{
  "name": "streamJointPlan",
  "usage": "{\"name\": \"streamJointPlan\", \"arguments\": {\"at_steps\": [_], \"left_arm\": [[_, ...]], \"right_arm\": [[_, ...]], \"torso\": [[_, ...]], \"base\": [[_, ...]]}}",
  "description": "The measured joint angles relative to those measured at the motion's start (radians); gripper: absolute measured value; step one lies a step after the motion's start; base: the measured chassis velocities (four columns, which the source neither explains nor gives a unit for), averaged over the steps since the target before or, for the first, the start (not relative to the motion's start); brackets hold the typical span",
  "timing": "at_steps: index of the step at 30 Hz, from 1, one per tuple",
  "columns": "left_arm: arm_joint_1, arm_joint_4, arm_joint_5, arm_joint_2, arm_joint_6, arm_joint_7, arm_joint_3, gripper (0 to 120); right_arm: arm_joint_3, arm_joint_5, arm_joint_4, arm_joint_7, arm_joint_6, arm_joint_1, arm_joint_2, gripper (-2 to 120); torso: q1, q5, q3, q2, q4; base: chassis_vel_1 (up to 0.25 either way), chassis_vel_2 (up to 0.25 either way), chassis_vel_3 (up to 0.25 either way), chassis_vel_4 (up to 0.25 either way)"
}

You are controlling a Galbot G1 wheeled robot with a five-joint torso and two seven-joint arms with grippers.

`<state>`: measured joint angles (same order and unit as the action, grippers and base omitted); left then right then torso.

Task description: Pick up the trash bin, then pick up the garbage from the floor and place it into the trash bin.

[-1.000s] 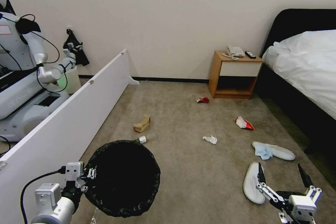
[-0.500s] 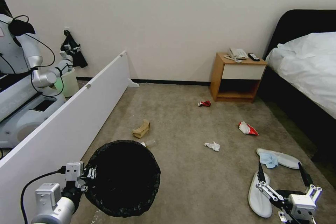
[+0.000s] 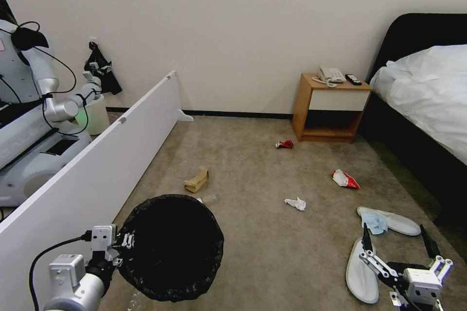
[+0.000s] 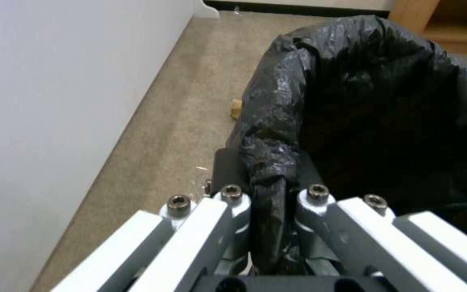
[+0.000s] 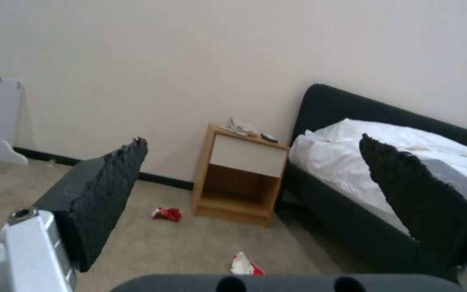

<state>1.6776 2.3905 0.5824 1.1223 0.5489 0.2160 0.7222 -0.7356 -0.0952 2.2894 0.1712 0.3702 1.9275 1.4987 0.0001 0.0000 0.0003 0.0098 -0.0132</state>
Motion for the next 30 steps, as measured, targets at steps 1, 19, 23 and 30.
{"name": "streamJointPlan", "arguments": {"at_steps": [1, 19, 23, 30], "left_arm": [[0.0, 0.0, 0.0, 0.0, 0.0, 0.0, 0.0, 4], [0.002, 0.002, 0.001, -0.001, 0.0, 0.0, -0.004, 4], [0.0, 0.002, 0.0, 0.0, 0.0, 0.0, -0.005, 4], [-0.001, -0.001, -0.002, 0.0, 0.001, 0.0, -0.006, 4]], "right_arm": [[0.0, 0.0, 0.0, 0.0, 0.0, 0.0, 0.0, 100], [-0.008, 0.013, 0.016, -0.008, -0.052, 0.006, -0.007, 100], [-0.01, 0.021, 0.016, -0.001, -0.057, 0.01, -0.01, 100], [-0.01, 0.023, 0.012, 0.011, -0.064, 0.016, -0.011, 100]], "torso": [[0.0, 0.0, 0.0, 0.0, 0.0], [0.0, 0.0, 0.0, 0.0, 0.0], [0.0, 0.0, 0.0, 0.0, 0.0], [0.0, 0.0, 0.0, 0.0, 0.0]], "base": [[0.0, 0.0, 0.0, 0.0], [0.0, 0.0, 0.0, 0.0], [0.0, 0.0, 0.0, 0.0], [0.0, 0.0, 0.0, 0.0]]}}
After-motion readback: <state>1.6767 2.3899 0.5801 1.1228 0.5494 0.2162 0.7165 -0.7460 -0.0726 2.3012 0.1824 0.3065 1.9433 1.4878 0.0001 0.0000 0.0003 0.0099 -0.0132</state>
